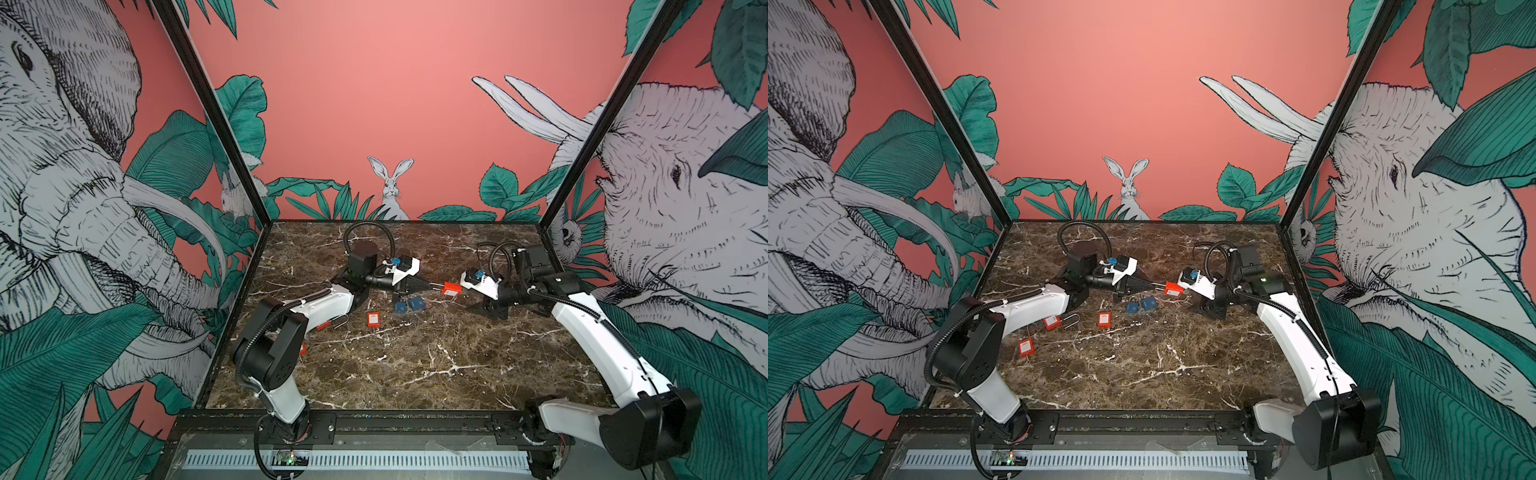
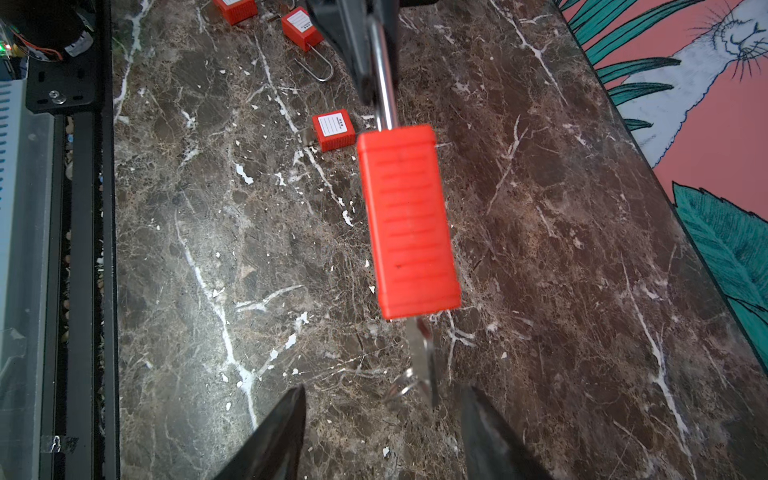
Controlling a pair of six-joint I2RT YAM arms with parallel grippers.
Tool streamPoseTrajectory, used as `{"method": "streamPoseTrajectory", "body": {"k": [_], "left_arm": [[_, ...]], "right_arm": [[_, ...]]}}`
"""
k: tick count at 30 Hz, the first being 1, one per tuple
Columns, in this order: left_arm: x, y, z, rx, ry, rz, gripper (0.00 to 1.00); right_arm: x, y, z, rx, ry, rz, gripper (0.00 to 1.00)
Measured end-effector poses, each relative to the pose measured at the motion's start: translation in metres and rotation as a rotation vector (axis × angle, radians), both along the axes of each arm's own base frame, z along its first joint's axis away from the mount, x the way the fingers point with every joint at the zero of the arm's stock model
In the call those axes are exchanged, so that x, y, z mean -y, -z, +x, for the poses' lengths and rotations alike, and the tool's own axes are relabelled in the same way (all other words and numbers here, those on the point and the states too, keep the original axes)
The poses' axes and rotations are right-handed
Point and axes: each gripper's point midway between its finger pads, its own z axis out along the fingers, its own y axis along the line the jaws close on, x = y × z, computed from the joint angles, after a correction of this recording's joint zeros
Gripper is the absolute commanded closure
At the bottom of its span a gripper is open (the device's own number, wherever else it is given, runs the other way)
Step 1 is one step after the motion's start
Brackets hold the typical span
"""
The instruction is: Lock with the key
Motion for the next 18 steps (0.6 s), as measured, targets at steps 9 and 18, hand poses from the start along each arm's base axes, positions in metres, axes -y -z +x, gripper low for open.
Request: {"method": "streamPoseTrajectory", "body": {"k": [9, 18], "left_arm": [[0.001, 0.003, -0.005, -0.009, 0.021, 0.007, 1.00], [0.002, 0.005, -0.008, -0.012, 0.030, 0.016, 1.00]], "right_arm": [[-0.001, -0.025, 0.010, 0.056, 0.012, 0.007, 0.57], [-0.007, -0.021, 0.011, 0.004, -0.016, 0.030, 0.71]]}}
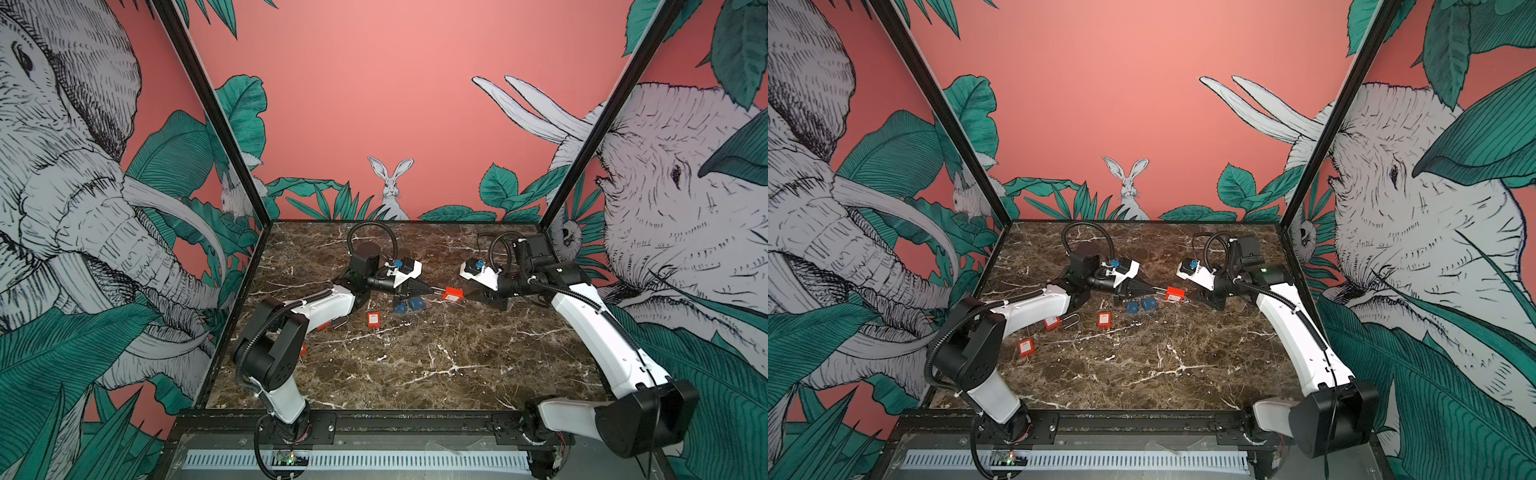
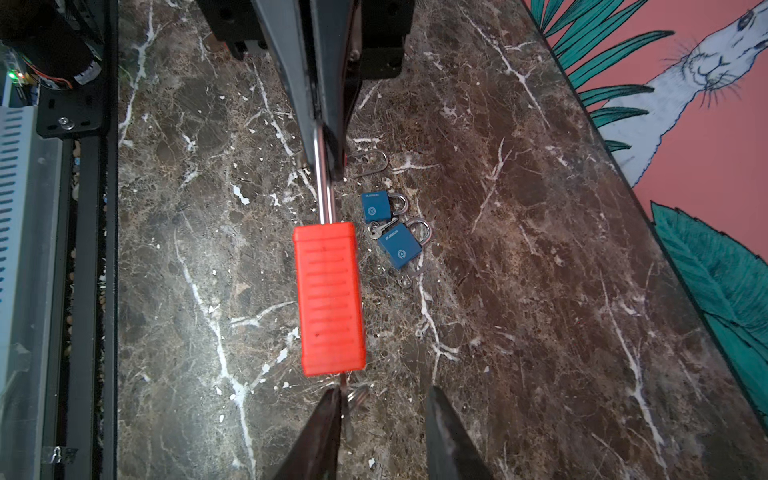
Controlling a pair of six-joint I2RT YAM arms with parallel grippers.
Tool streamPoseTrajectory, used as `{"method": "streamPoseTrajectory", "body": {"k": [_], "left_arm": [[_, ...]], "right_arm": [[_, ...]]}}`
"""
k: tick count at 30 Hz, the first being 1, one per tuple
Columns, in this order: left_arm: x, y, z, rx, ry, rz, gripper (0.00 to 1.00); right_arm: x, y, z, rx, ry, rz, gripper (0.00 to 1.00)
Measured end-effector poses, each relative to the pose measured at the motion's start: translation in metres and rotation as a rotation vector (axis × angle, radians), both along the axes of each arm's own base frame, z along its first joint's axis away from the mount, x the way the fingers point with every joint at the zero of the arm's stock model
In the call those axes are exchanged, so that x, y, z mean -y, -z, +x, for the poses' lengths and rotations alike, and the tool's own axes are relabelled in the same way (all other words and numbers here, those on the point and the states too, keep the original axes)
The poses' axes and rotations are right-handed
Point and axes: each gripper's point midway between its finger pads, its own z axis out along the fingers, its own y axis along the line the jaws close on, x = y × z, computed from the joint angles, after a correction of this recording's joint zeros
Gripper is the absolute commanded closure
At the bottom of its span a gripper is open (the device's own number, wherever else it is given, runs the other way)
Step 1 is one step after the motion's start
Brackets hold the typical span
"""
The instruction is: Lock with the key
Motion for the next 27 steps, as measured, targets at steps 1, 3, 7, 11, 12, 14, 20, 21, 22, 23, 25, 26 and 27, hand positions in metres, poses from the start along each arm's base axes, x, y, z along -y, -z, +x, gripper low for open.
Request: {"method": "streamPoseTrajectory", "body": {"k": [1, 3, 7, 11, 12, 14, 20, 21, 22, 23, 25, 26, 27], "left_arm": [[0.000, 0.000, 0.000, 0.001, 0.000, 0.000, 1.00], [0.000, 0.000, 0.000, 0.001, 0.000, 0.000, 1.00], [0.000, 0.000, 0.000, 0.002, 0.000, -0.001, 1.00], [0.001, -0.002, -0.001, 0.005, 0.004, -0.003, 1.00], [0.002, -0.002, -0.002, 0.005, 0.006, -0.003, 1.00], [0.002, -0.001, -0.003, 0.004, 0.008, -0.002, 1.00], [0.002, 0.001, -0.003, -0.004, 0.006, 0.007, 1.00], [0.002, 0.002, -0.003, -0.005, 0.008, 0.009, 1.00], [0.002, 0.002, -0.003, -0.005, 0.009, 0.011, 1.00], [0.003, 0.003, -0.004, -0.006, 0.010, 0.014, 1.00], [0.003, 0.003, -0.004, -0.004, 0.013, 0.020, 1.00], [0.003, 0.003, -0.004, -0.001, 0.014, 0.021, 1.00], [0.003, 0.004, -0.004, 0.001, 0.016, 0.024, 1.00]], "right_arm": [[0.000, 0.000, -0.001, -0.003, -0.003, 0.002, 0.71], [-0.001, 0.000, -0.002, -0.007, -0.007, 0.007, 0.73], [0.000, 0.001, -0.005, -0.017, -0.009, 0.001, 0.81], [0.000, 0.004, -0.007, -0.030, -0.016, -0.007, 0.90], [-0.001, 0.006, -0.007, -0.036, -0.020, -0.009, 0.91], [-0.002, 0.009, -0.008, -0.051, -0.026, -0.014, 0.94], [-0.003, 0.015, -0.014, -0.075, -0.047, -0.029, 1.00], [-0.003, 0.015, -0.014, -0.075, -0.049, -0.032, 1.00], [-0.002, 0.016, -0.014, -0.072, -0.051, -0.037, 1.00], [-0.002, 0.016, -0.014, -0.071, -0.051, -0.042, 1.00], [-0.001, 0.017, -0.015, -0.067, -0.054, -0.053, 1.00], [-0.001, 0.017, -0.015, -0.062, -0.055, -0.058, 1.00], [0.000, 0.017, -0.015, -0.056, -0.056, -0.064, 1.00]]}}
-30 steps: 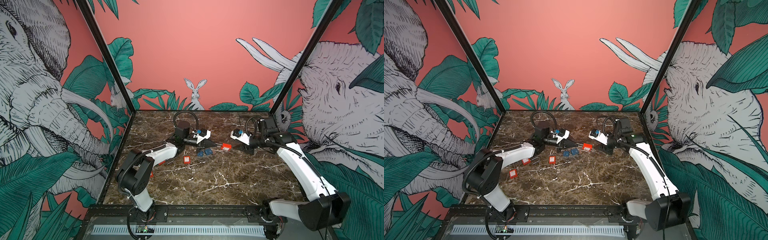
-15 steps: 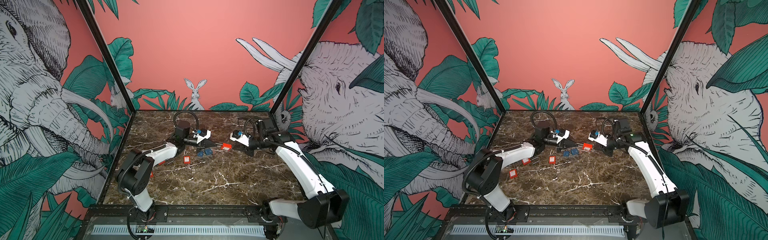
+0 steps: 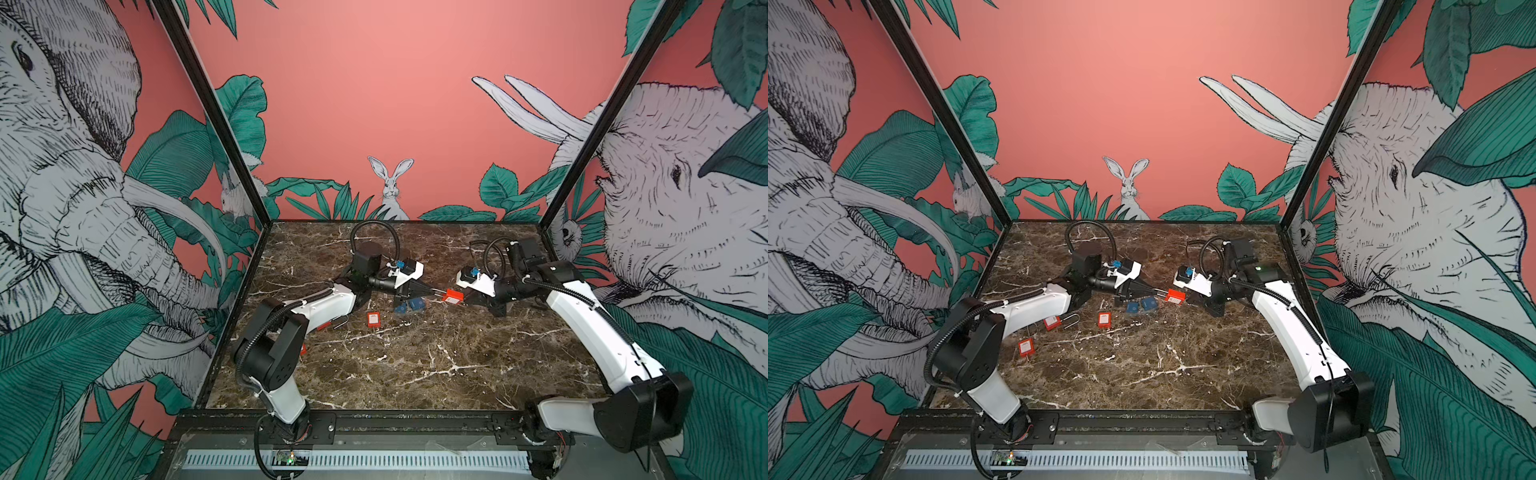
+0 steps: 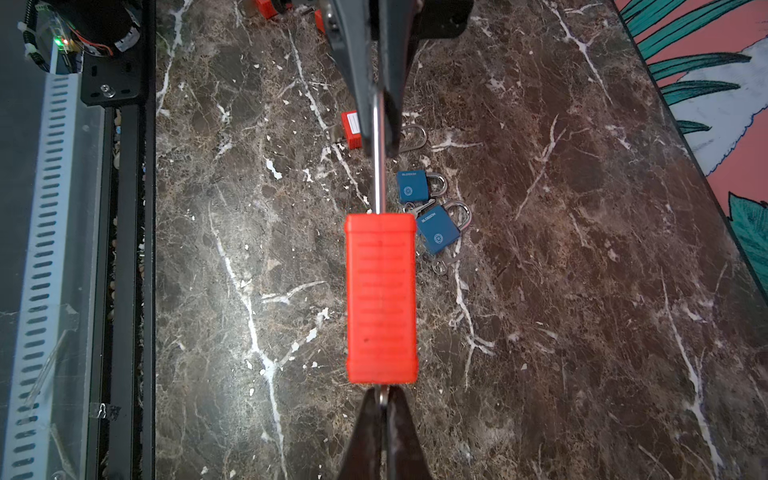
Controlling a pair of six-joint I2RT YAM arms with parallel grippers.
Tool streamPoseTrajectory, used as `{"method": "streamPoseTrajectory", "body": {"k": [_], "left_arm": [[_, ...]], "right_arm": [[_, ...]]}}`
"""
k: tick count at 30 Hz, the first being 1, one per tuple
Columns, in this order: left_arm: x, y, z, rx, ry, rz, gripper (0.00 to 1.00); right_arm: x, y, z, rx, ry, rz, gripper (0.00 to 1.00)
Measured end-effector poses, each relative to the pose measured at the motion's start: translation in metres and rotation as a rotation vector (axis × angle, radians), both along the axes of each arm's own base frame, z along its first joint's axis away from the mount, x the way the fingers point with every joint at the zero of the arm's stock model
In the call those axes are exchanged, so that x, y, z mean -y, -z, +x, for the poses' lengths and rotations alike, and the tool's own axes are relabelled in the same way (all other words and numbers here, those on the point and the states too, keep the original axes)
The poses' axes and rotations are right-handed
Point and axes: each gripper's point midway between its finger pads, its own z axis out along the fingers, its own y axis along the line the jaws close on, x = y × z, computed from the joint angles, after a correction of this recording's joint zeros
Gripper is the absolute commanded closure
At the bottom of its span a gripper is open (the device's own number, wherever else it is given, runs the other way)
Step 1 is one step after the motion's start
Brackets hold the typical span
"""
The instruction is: Lock with the key
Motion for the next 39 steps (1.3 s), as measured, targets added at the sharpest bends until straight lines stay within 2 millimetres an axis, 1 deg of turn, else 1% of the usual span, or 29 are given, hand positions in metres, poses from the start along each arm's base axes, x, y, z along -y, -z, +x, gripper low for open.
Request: {"method": "streamPoseTrajectory", "body": {"k": [5, 11, 18, 24, 26, 29, 31, 33, 36, 39], "left_arm": [[0.000, 0.000, 0.000, 0.009, 0.005, 0.007, 1.00], [-0.002, 0.007, -0.003, -0.006, 0.017, 0.025, 1.00], [-0.014, 0.011, 0.006, -0.017, -0.010, 0.043, 1.00], [-0.018, 0.009, 0.003, -0.002, -0.002, 0.067, 1.00], [-0.019, 0.008, 0.002, -0.003, 0.005, 0.088, 1.00], [-0.020, 0.000, 0.001, 0.002, 0.017, 0.131, 1.00], [-0.022, -0.006, 0.001, 0.013, 0.022, 0.162, 1.00], [-0.024, -0.008, 0.000, 0.008, 0.025, 0.197, 1.00], [-0.028, 0.000, -0.004, -0.031, 0.034, 0.266, 1.00], [-0.033, 0.020, -0.010, -0.099, 0.045, 0.357, 1.00]], "right_arm": [[0.005, 0.000, -0.003, 0.036, -0.003, -0.030, 1.00], [0.008, 0.009, -0.006, 0.045, -0.010, -0.056, 1.00], [0.026, 0.021, -0.003, 0.038, 0.035, -0.144, 1.00], [0.033, 0.024, 0.000, 0.037, 0.068, -0.179, 1.00], [0.035, 0.024, 0.003, 0.032, 0.105, -0.180, 1.00], [0.040, 0.029, 0.010, 0.032, 0.193, -0.167, 1.00], [0.042, 0.032, 0.012, 0.030, 0.265, -0.140, 1.00], [0.042, 0.033, 0.015, 0.027, 0.337, -0.099, 1.00], [0.039, 0.031, 0.020, 0.002, 0.445, -0.018, 1.00], [0.036, 0.029, 0.026, -0.039, 0.544, 0.054, 1.00]]}}
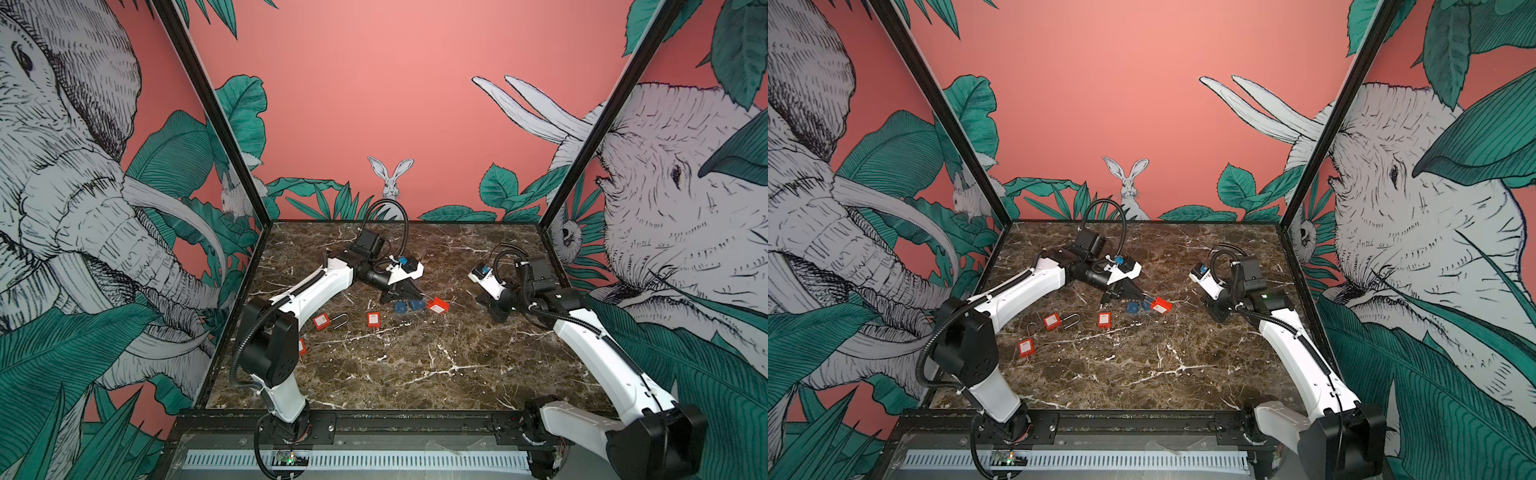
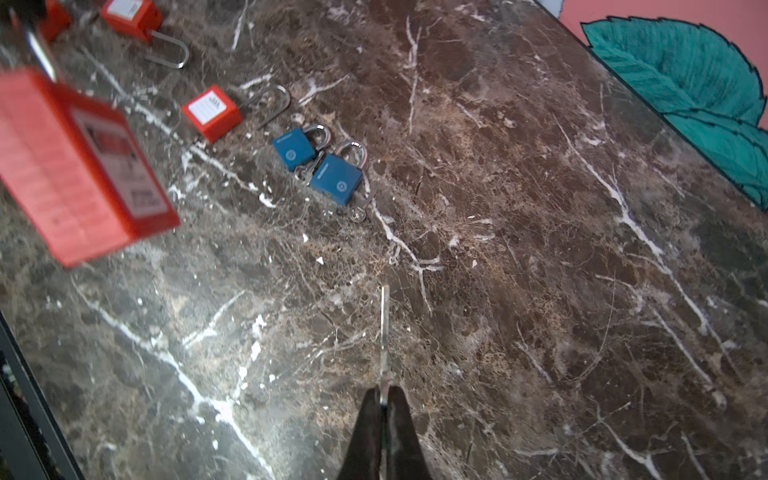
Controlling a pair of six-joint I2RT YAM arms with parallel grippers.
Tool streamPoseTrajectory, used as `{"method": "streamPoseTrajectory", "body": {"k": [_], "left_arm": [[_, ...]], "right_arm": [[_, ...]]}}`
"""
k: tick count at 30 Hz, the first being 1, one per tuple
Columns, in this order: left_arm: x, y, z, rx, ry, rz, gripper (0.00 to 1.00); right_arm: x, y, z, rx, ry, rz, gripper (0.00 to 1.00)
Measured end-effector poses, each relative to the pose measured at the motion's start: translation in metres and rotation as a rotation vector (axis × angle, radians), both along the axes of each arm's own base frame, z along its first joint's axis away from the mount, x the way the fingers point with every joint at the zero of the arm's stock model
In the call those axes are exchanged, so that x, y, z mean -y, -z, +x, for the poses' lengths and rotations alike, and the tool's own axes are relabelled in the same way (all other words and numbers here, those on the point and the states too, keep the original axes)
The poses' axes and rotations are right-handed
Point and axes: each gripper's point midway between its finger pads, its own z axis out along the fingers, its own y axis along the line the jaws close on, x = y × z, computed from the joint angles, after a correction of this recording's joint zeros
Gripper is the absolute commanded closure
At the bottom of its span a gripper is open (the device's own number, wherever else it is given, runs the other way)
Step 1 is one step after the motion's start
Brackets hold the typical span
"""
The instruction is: Lock with the key
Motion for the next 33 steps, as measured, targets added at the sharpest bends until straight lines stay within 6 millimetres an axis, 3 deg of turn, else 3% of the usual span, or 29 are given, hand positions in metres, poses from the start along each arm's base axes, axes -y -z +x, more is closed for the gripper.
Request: {"method": "streamPoseTrajectory", "body": {"k": [4, 9, 16, 28, 33], "left_arm": [[-0.002, 0.028, -0.013, -0.098, 0.026, 0.131, 1.00], [0.001, 0.050, -0.020, -0.160, 0.069, 0.256, 1.00], [0.003, 0.084, -0.026, -0.193, 0.107, 0.429, 1.00], [0.009, 0.126, -0.004, -0.202, 0.077, 0.617, 1.00], [0.010, 0.134, -0.001, -0.233, 0.069, 0.664, 1.00]], "right_arm": [[-0.007, 0.002, 0.003, -0.050, 0.099, 0.074, 1.00], [-0.018, 0.011, -0.001, -0.097, 0.159, 0.119, 1.00], [-0.019, 0.028, -0.009, -0.167, 0.248, 0.145, 1.00], [-0.028, 0.057, -0.013, -0.287, 0.366, 0.120, 1.00], [-0.028, 0.064, -0.007, -0.302, 0.418, 0.132, 1.00]]}}
